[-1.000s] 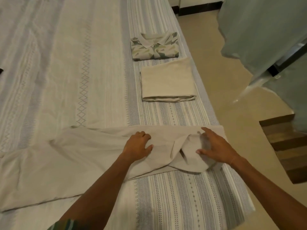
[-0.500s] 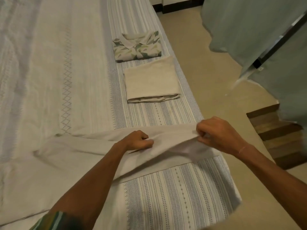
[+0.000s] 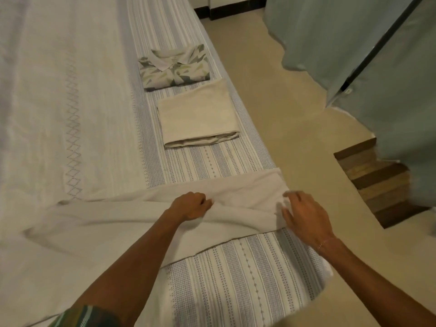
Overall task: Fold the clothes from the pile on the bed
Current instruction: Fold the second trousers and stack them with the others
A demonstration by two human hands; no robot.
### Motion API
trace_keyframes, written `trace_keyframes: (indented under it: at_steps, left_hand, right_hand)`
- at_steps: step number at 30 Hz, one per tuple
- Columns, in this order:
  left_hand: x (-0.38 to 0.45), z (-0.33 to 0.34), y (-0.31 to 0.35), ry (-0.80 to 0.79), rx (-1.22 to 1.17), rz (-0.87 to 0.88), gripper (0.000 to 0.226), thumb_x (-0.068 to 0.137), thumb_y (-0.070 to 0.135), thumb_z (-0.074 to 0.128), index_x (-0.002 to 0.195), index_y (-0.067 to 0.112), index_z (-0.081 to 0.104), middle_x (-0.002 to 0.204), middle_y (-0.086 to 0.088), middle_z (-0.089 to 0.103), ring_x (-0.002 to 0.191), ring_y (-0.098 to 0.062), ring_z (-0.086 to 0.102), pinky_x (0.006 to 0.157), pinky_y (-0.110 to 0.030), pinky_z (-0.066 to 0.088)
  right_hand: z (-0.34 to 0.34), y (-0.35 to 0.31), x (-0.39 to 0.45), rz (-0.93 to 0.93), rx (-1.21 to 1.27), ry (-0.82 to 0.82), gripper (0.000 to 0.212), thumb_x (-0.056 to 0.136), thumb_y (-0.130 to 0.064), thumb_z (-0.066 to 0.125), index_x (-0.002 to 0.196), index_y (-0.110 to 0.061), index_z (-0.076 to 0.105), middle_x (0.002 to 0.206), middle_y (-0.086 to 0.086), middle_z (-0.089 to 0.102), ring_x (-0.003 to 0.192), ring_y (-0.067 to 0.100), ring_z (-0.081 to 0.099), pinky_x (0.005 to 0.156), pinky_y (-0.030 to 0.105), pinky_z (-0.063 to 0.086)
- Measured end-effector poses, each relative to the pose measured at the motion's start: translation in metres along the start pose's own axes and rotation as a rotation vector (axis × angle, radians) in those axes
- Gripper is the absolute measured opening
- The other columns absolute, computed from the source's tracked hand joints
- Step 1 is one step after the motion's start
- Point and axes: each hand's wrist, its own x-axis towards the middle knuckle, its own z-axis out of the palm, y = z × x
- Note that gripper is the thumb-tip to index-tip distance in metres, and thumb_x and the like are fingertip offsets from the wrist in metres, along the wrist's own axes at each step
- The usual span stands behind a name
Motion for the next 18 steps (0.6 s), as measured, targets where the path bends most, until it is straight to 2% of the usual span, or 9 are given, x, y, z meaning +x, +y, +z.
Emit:
trace_keyframes:
  at_steps: [2, 5, 9, 11, 13, 15, 18]
  left_hand:
    - [0.005, 0.001, 0.001, 0.011, 0.053, -0.001, 0.045, 0.101, 0.056, 0.043, 0.084, 0.016, 0.055, 0.081, 0.000, 0.059, 0.078, -0.023, 0.059, 0.067, -0.032, 0.042]
    - [0.010, -0.002, 0.002, -0.024, 0.121, -0.021, 0.041, 0.089, 0.060, 0.062, 0.089, 0.020, 0.062, 0.087, 0.002, 0.064, 0.083, -0.019, 0.062, 0.072, -0.032, 0.049]
    - [0.014, -0.005, 0.006, -0.024, 0.172, -0.037, 0.026, 0.082, 0.051, 0.072, 0.085, 0.026, 0.065, 0.088, 0.005, 0.067, 0.085, -0.018, 0.064, 0.074, -0.031, 0.051]
    - [0.014, -0.005, 0.008, 0.005, 0.150, -0.034, 0.012, 0.082, 0.037, 0.070, 0.080, 0.027, 0.063, 0.087, 0.005, 0.068, 0.084, -0.019, 0.064, 0.072, -0.030, 0.050]
    - [0.017, -0.005, 0.007, 0.045, 0.038, -0.011, 0.010, 0.081, 0.028, 0.068, 0.077, 0.025, 0.059, 0.083, 0.005, 0.066, 0.080, -0.019, 0.063, 0.067, -0.029, 0.046]
    - [0.020, -0.007, 0.002, 0.133, -0.083, 0.033, 0.010, 0.085, 0.027, 0.063, 0.080, 0.023, 0.056, 0.078, 0.004, 0.064, 0.073, -0.019, 0.059, 0.061, -0.029, 0.043]
    - [0.029, -0.010, -0.004, 0.303, -0.103, 0.130, 0.008, 0.096, 0.028, 0.052, 0.092, 0.021, 0.051, 0.079, 0.001, 0.065, 0.068, -0.022, 0.059, 0.060, -0.036, 0.049]
  right_hand:
    - [0.007, 0.002, 0.030, 0.040, 0.115, 0.084, 0.036, 0.093, -0.019, 0.069, 0.126, -0.007, 0.060, 0.113, 0.018, 0.064, 0.093, 0.037, 0.062, 0.066, 0.043, 0.057]
    - [0.017, 0.008, 0.074, 0.022, 0.125, -0.006, 0.047, 0.094, -0.014, 0.066, 0.139, -0.016, 0.056, 0.126, 0.019, 0.057, 0.104, 0.039, 0.056, 0.075, 0.046, 0.054]
    - [0.029, 0.016, 0.098, -0.054, -0.020, -0.172, 0.025, 0.095, -0.025, 0.065, 0.119, -0.021, 0.070, 0.114, 0.010, 0.059, 0.103, 0.030, 0.052, 0.079, 0.038, 0.047]
    - [0.030, 0.019, 0.101, -0.045, 0.027, -0.174, 0.017, 0.094, -0.025, 0.067, 0.109, -0.018, 0.072, 0.112, 0.007, 0.060, 0.104, 0.029, 0.050, 0.080, 0.037, 0.045]
    - [0.028, 0.024, 0.105, -0.044, 0.124, -0.164, 0.010, 0.093, -0.022, 0.068, 0.101, -0.016, 0.069, 0.109, 0.006, 0.061, 0.102, 0.029, 0.050, 0.079, 0.038, 0.044]
    - [0.021, 0.032, 0.112, -0.005, 0.225, -0.191, 0.005, 0.094, -0.019, 0.068, 0.096, -0.016, 0.065, 0.102, 0.004, 0.065, 0.098, 0.030, 0.054, 0.077, 0.040, 0.045]
    - [0.016, 0.045, 0.123, 0.126, 0.309, -0.228, 0.007, 0.094, -0.020, 0.067, 0.092, -0.018, 0.061, 0.085, 0.002, 0.067, 0.083, 0.029, 0.062, 0.067, 0.038, 0.048]
